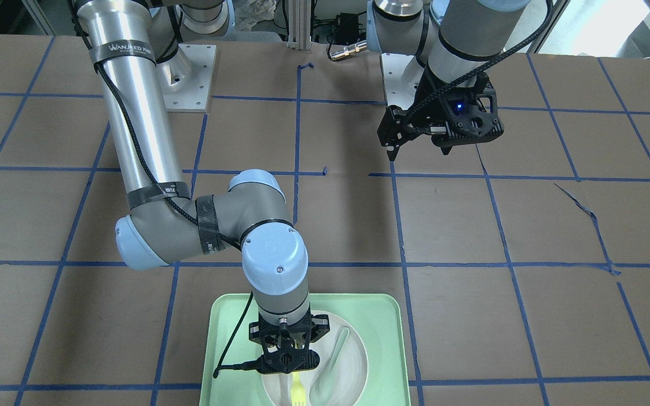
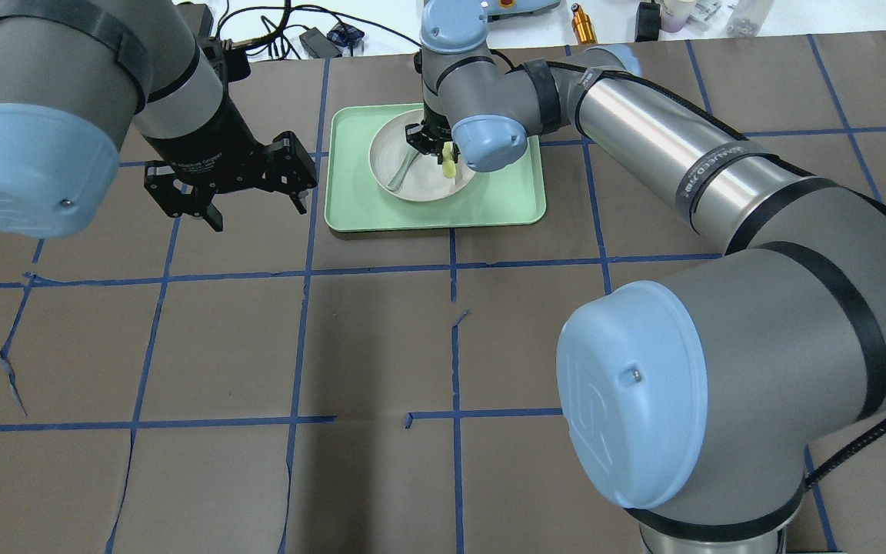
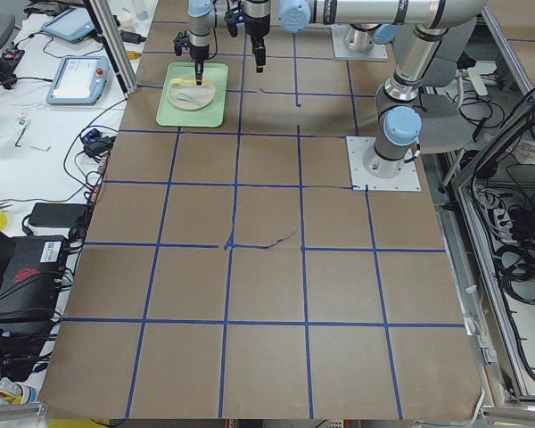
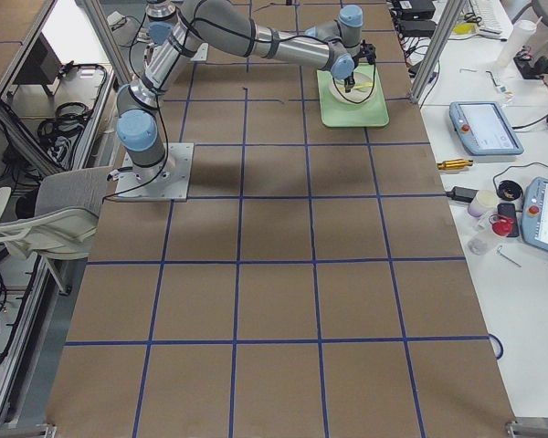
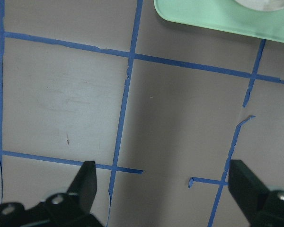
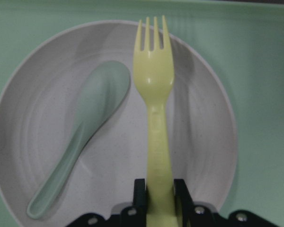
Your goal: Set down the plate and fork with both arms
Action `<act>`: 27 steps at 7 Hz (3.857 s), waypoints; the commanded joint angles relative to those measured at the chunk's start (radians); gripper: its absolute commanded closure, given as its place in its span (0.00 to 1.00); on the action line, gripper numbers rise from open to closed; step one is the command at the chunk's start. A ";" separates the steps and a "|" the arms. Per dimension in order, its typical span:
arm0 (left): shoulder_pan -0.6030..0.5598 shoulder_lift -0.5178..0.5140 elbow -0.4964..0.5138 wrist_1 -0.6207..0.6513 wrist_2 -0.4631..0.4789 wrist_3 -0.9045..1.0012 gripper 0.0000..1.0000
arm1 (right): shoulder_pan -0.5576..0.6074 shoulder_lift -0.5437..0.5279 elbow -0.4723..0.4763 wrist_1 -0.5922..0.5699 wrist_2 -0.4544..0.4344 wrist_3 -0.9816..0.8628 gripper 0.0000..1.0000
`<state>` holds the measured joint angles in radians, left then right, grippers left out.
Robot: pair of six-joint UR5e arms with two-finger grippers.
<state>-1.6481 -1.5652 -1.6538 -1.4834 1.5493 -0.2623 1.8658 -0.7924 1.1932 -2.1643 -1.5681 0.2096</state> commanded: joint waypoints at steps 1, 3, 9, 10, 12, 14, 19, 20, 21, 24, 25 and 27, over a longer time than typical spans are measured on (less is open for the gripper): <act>-0.001 -0.006 -0.001 0.002 0.000 0.000 0.00 | -0.077 -0.019 0.046 0.000 -0.013 -0.050 1.00; -0.001 -0.010 -0.001 0.003 -0.006 -0.005 0.00 | -0.106 -0.010 0.092 -0.014 -0.003 -0.078 1.00; -0.001 -0.012 -0.001 0.000 -0.008 -0.005 0.00 | -0.158 -0.216 0.143 0.201 -0.020 -0.144 0.00; -0.001 -0.010 -0.001 -0.001 -0.006 -0.005 0.00 | -0.178 -0.337 0.155 0.333 -0.020 -0.157 0.00; -0.001 -0.010 -0.001 -0.009 -0.006 -0.006 0.00 | -0.180 -0.544 0.196 0.429 -0.009 -0.148 0.00; -0.001 -0.012 0.000 -0.011 -0.005 -0.006 0.00 | -0.188 -0.741 0.419 0.373 -0.029 -0.157 0.00; -0.001 -0.015 0.000 -0.006 -0.008 -0.009 0.00 | -0.180 -0.766 0.445 0.451 -0.044 -0.148 0.00; 0.001 -0.021 0.000 0.008 -0.008 -0.008 0.00 | -0.178 -0.766 0.447 0.452 -0.043 -0.147 0.00; 0.001 -0.080 0.008 0.132 -0.006 -0.009 0.00 | -0.177 -0.766 0.444 0.452 -0.043 -0.142 0.00; -0.012 -0.084 0.043 0.024 0.005 0.004 0.00 | -0.171 -0.763 0.442 0.451 -0.041 -0.142 0.00; -0.015 -0.041 0.034 -0.012 0.006 0.000 0.00 | -0.169 -0.759 0.441 0.451 -0.039 -0.142 0.00; -0.025 -0.013 0.031 -0.012 0.006 0.000 0.00 | -0.169 -0.754 0.436 0.452 -0.038 -0.142 0.00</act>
<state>-1.6647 -1.5970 -1.6207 -1.4872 1.5539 -0.2624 1.6963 -1.5499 1.6309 -1.7132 -1.6069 0.0675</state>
